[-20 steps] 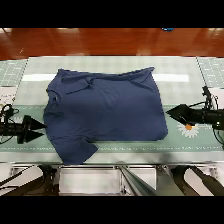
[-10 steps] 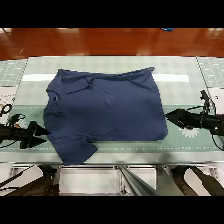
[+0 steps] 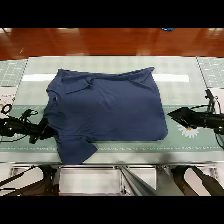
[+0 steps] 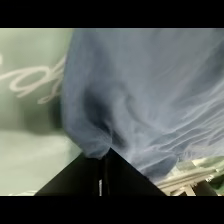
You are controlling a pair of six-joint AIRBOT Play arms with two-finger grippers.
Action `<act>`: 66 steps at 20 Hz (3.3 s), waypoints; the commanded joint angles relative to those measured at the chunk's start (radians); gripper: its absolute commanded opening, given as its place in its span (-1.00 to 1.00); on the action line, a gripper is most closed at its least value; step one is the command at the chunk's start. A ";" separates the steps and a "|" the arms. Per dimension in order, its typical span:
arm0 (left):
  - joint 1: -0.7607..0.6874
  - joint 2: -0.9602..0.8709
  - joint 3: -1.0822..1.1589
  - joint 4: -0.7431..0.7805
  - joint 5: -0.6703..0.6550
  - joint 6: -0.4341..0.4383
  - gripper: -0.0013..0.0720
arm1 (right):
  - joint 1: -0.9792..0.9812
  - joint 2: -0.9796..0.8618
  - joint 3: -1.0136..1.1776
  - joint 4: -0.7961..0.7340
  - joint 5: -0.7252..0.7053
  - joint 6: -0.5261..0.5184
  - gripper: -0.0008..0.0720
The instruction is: Fold the shirts.
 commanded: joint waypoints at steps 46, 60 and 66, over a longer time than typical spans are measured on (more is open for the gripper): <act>-0.291 0.946 1.087 0.205 0.266 -0.129 -0.91 | 0.317 0.259 1.521 -0.552 0.348 0.307 -0.90; -0.415 0.763 0.603 0.377 0.206 -0.322 -0.91 | 0.317 0.142 0.917 -0.459 0.350 0.250 -0.91; -0.414 0.246 0.509 0.225 0.433 -0.256 -0.91 | 0.317 -0.316 0.844 -0.378 0.096 0.161 -0.90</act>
